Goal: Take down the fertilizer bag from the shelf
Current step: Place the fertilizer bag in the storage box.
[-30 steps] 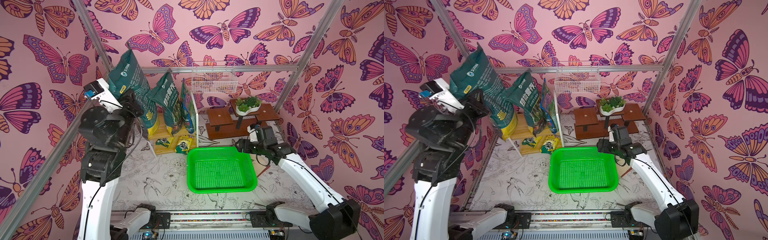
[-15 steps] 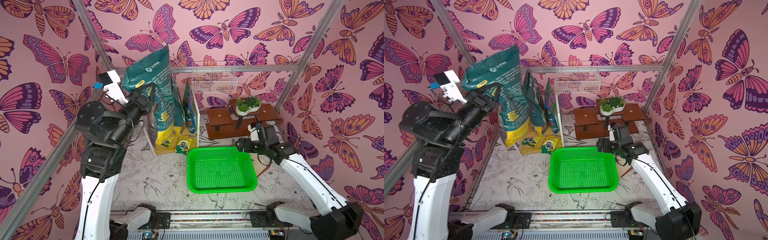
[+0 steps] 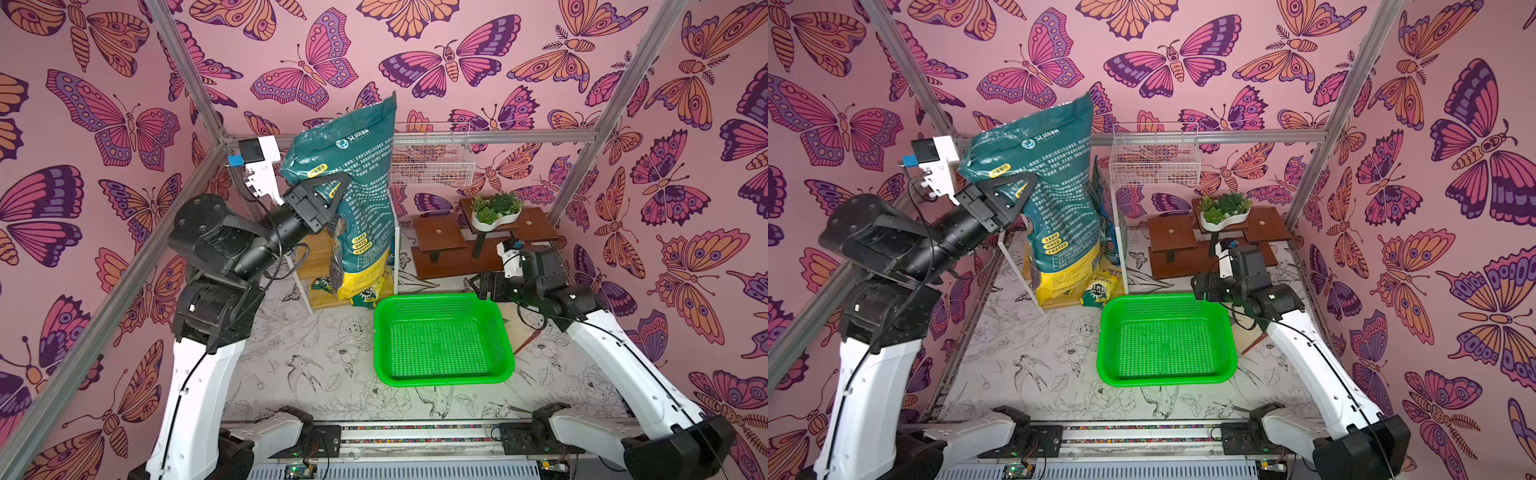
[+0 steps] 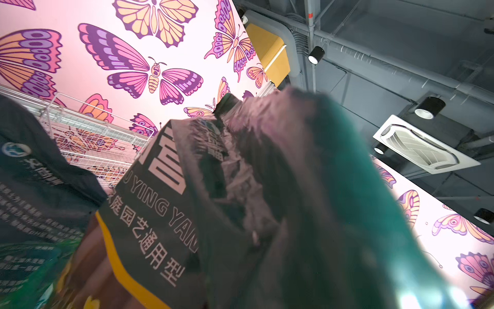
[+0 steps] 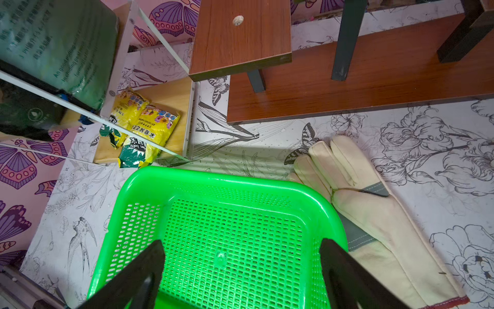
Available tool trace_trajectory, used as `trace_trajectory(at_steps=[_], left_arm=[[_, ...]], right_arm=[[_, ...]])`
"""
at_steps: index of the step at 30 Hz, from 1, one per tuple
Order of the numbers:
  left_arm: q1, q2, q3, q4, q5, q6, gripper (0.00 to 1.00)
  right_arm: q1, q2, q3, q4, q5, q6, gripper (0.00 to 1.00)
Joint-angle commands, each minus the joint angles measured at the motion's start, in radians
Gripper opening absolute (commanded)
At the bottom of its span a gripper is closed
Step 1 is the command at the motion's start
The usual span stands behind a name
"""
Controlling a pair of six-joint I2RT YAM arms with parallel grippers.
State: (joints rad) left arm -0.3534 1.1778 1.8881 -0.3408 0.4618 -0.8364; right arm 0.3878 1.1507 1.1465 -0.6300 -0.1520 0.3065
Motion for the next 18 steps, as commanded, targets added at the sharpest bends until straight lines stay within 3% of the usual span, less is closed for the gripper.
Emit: trace_trajectory(at_steps=[1, 18], left_arm=[[-0.021, -0.021, 0.031, 0.259, 0.051, -0.027, 0.0], [-0.119, -0.009, 0.029, 0.275, 0.091, -0.01, 0.0]], right_arm=[[0.005, -0.011, 0.026, -0.03, -0.008, -0.023, 0.93], [0.005, -0.04, 0.024, -0.017, -0.03, -0.049, 0.94]])
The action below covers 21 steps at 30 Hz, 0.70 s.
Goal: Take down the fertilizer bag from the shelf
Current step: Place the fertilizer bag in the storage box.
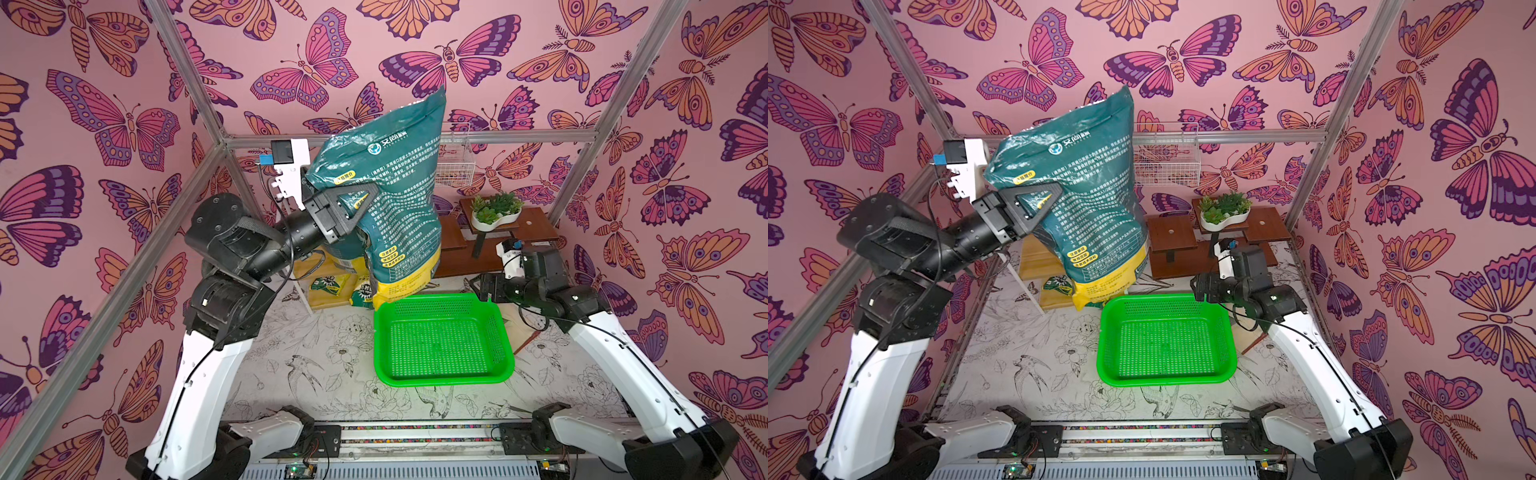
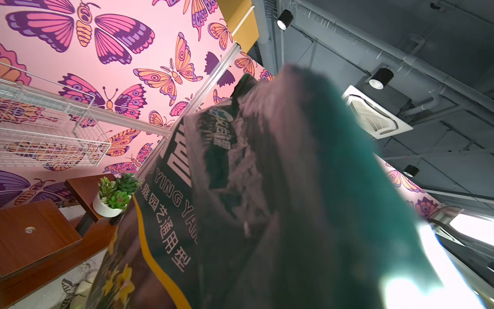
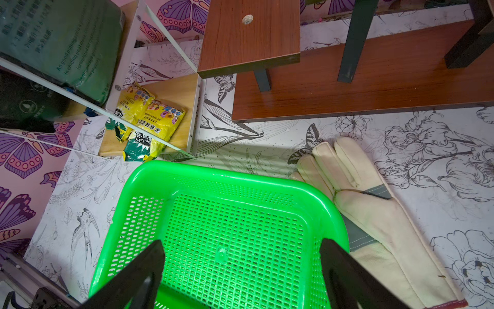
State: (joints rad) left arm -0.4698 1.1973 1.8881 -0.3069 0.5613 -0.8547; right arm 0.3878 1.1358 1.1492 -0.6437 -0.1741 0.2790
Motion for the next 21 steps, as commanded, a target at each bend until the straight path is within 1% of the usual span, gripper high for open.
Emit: trace_trajectory(at_steps=[1, 5, 8, 10, 14, 15, 17, 19, 21], left_arm=[[-0.003, -0.028, 0.024, 0.241, -0.009, 0.008, 0.0], [-0.003, -0.02, -0.021, 0.241, -0.014, 0.016, 0.0], [-0.003, -0.004, -0.052, 0.241, 0.004, 0.019, 0.0], [-0.003, 0.015, -0.063, 0.242, 0.03, 0.016, 0.0], [-0.003, 0.064, -0.067, 0.256, 0.138, -0.023, 0.0], [-0.003, 0.093, -0.063, 0.259, 0.176, -0.037, 0.0], [-0.003, 0.128, -0.051, 0.27, 0.253, -0.067, 0.0], [-0.003, 0.148, -0.038, 0.271, 0.315, -0.085, 0.0], [-0.003, 0.151, -0.039, 0.272, 0.362, -0.088, 0.0]], right_arm=[[0.005, -0.029, 0.022, -0.001, -0.009, -0.024, 0.94], [0.0, -0.053, 0.027, 0.013, -0.044, -0.048, 0.94], [-0.034, -0.079, 0.035, 0.024, -0.086, -0.06, 0.94], [-0.086, -0.095, 0.04, 0.05, -0.193, -0.06, 0.94], [-0.214, -0.124, 0.043, 0.228, -0.604, 0.009, 0.94], [-0.235, -0.123, 0.048, 0.281, -0.681, 0.036, 0.94], [-0.257, -0.114, 0.062, 0.371, -0.784, 0.081, 0.94], [-0.26, -0.099, 0.078, 0.445, -0.845, 0.116, 0.95], [-0.26, -0.084, 0.096, 0.515, -0.879, 0.147, 1.0]])
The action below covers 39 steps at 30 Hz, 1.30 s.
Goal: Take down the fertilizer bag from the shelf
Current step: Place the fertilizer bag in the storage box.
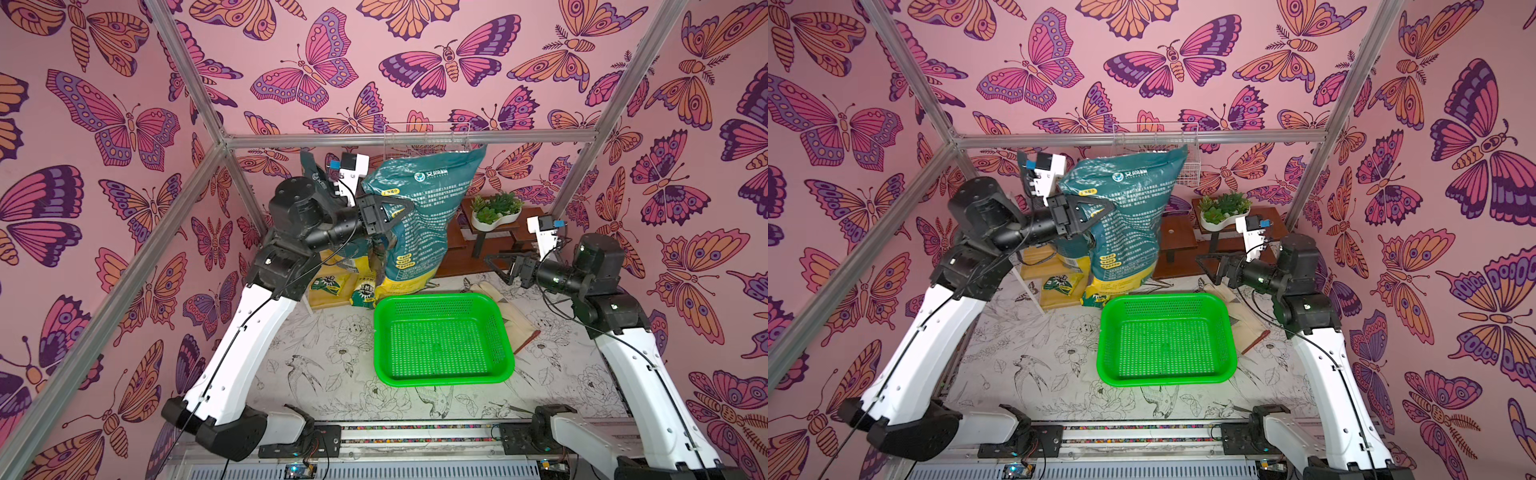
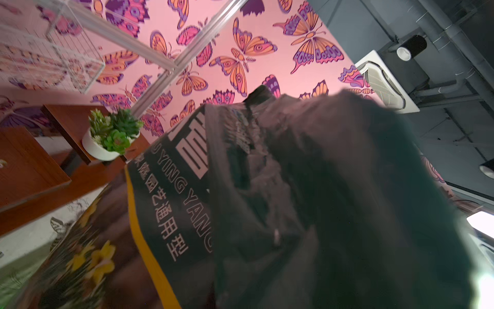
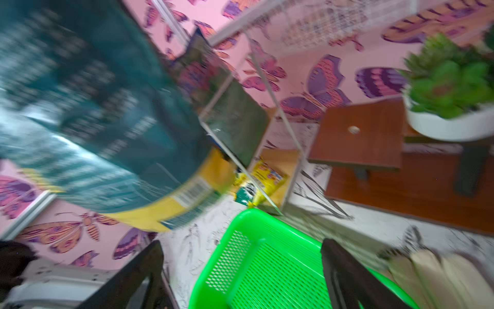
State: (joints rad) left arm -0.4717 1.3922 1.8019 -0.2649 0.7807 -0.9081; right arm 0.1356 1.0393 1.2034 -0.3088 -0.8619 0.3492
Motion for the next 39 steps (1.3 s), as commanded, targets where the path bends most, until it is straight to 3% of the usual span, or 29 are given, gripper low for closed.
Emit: trace_trajectory(at_steps=[1, 11, 17, 20, 25, 29, 36, 38, 39], left_arm=[[0.001, -0.041, 0.044, 0.229, 0.164, -0.037, 0.0], [0.007, -0.054, -0.032, 0.228, 0.218, -0.062, 0.0], [0.007, -0.058, -0.065, 0.228, 0.221, -0.088, 0.0], [0.005, -0.064, -0.082, 0.228, 0.215, -0.088, 0.0], [0.006, -0.067, -0.095, 0.228, 0.208, -0.086, 0.0], [0.005, -0.058, -0.109, 0.228, 0.194, -0.084, 0.0], [0.005, -0.039, -0.131, 0.235, 0.158, -0.08, 0.0], [0.005, -0.036, -0.13, 0.237, 0.151, -0.075, 0.0], [0.005, -0.033, -0.129, 0.237, 0.15, -0.074, 0.0]], right_arm=[[-0.008, 0.021, 0.05, 0.21, -0.202, 0.086, 0.99], [-0.028, 0.07, 0.167, 0.215, -0.269, 0.011, 0.99], [-0.037, 0.173, 0.235, 0.384, -0.356, 0.109, 0.99], [-0.032, 0.223, 0.242, 0.554, -0.379, 0.228, 0.99], [-0.023, 0.267, 0.272, 0.568, -0.369, 0.22, 0.99], [0.044, 0.299, 0.305, 0.624, -0.4, 0.266, 0.99], [0.136, 0.245, 0.285, 0.551, -0.411, 0.185, 0.85], [0.137, 0.227, 0.284, 0.509, -0.411, 0.155, 0.74], [0.137, 0.222, 0.285, 0.493, -0.411, 0.145, 0.64]])
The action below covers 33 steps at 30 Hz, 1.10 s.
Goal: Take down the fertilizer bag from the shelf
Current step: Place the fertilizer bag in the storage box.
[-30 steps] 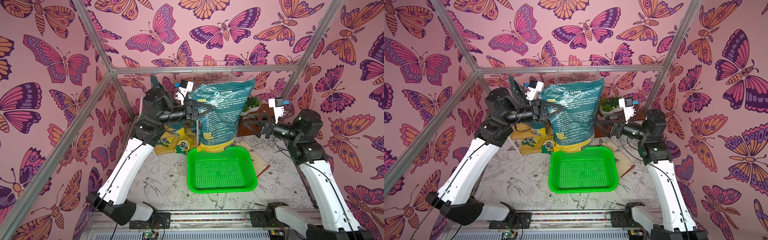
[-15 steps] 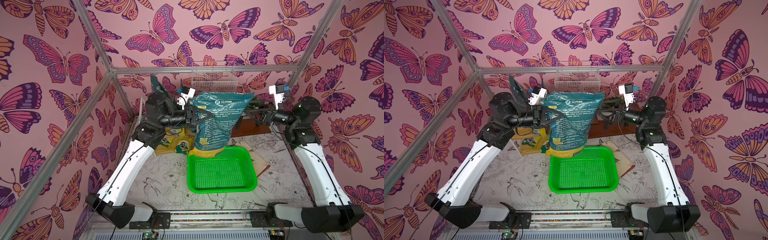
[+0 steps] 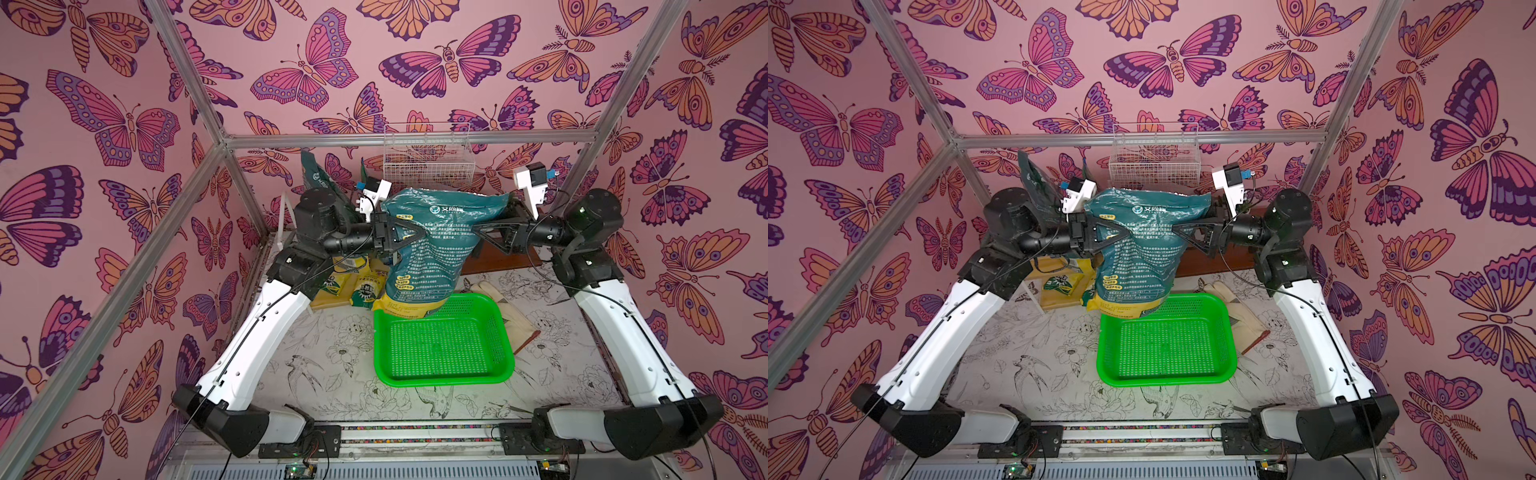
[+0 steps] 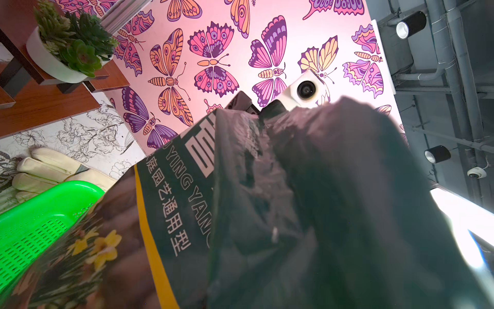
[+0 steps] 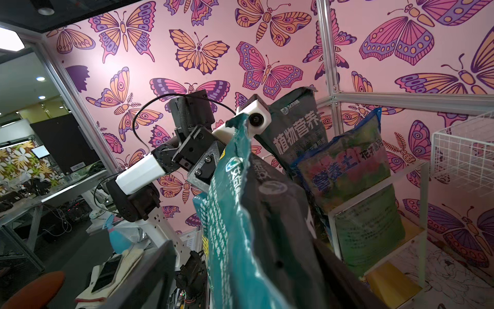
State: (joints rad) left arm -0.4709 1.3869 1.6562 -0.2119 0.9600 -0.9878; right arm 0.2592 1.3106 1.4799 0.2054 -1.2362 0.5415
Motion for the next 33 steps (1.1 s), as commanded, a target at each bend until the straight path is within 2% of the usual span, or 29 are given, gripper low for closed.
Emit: trace_trajectory(at_steps=[1, 3, 8, 16, 24, 33], left_arm=[[0.005, -0.022, 0.02, 0.185, -0.029, 0.006, 0.0], [0.005, -0.016, 0.025, 0.187, -0.03, 0.005, 0.0], [-0.003, -0.003, 0.018, 0.189, -0.058, 0.025, 0.0], [-0.092, 0.079, 0.007, 0.19, -0.128, 0.132, 0.0], [-0.158, 0.138, -0.038, 0.185, -0.272, 0.295, 0.0], [-0.261, 0.295, -0.003, 0.182, -0.339, 0.375, 0.0]], right_arm=[[0.015, -0.054, 0.006, -0.028, -0.037, -0.049, 0.49], [0.014, -0.06, -0.001, -0.035, -0.028, -0.05, 0.31], [0.015, -0.076, -0.016, -0.065, -0.003, -0.056, 0.0], [0.015, -0.192, -0.093, -0.216, 0.105, -0.109, 0.0], [0.038, -0.359, -0.17, -0.549, 0.419, -0.239, 0.0], [0.093, -0.465, -0.289, -0.627, 0.648, -0.206, 0.0]])
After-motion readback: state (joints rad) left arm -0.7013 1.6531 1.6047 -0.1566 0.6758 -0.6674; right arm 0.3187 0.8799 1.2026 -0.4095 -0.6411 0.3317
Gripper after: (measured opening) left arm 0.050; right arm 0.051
